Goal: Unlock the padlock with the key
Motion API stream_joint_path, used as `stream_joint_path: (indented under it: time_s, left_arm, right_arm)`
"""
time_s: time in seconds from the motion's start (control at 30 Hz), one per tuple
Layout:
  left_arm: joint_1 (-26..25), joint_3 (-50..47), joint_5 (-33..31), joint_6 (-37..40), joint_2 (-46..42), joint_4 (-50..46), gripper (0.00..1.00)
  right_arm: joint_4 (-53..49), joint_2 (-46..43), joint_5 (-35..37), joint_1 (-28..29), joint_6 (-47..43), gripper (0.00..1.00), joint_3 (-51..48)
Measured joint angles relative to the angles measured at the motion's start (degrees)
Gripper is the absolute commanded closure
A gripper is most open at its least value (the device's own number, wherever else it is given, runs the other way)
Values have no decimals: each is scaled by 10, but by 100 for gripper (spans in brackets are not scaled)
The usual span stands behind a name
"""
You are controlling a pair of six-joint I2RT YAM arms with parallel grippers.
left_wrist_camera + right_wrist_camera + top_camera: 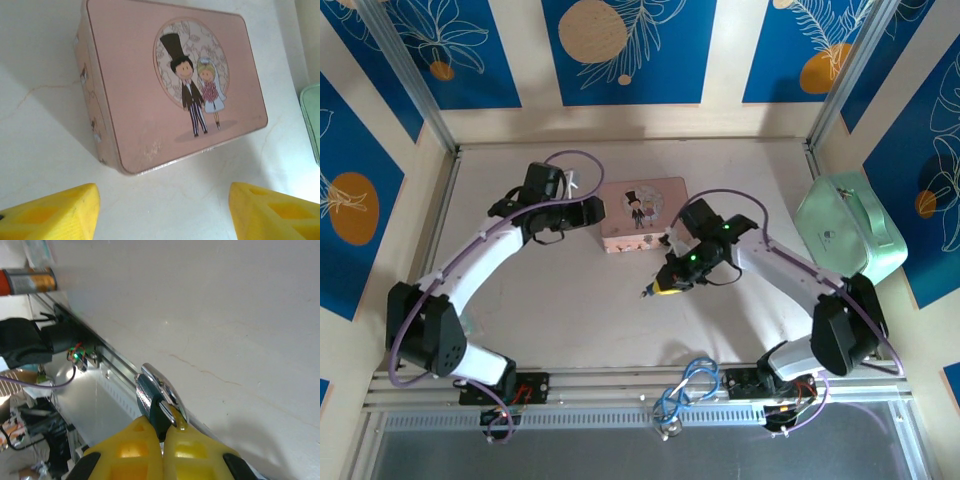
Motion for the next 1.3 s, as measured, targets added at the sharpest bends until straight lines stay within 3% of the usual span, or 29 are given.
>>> stream_joint_path:
  time_s: [0.33, 0.67, 1.0, 1.3]
  left_arm:
    - [0, -114, 82, -2, -45, 42, 35]
    - [0, -125, 98, -16, -49, 72, 36]
    - [0, -134, 100, -19, -49, 77, 37]
    - [0, -123, 96, -18, -49, 66, 38]
  right_arm:
    - [1, 129, -12, 75, -27, 100, 35]
    - [11, 217, 2, 76, -34, 100, 68]
    - [12, 248, 38, 67, -35, 66, 74]
    - [-14, 198, 104, 48, -24, 53, 89]
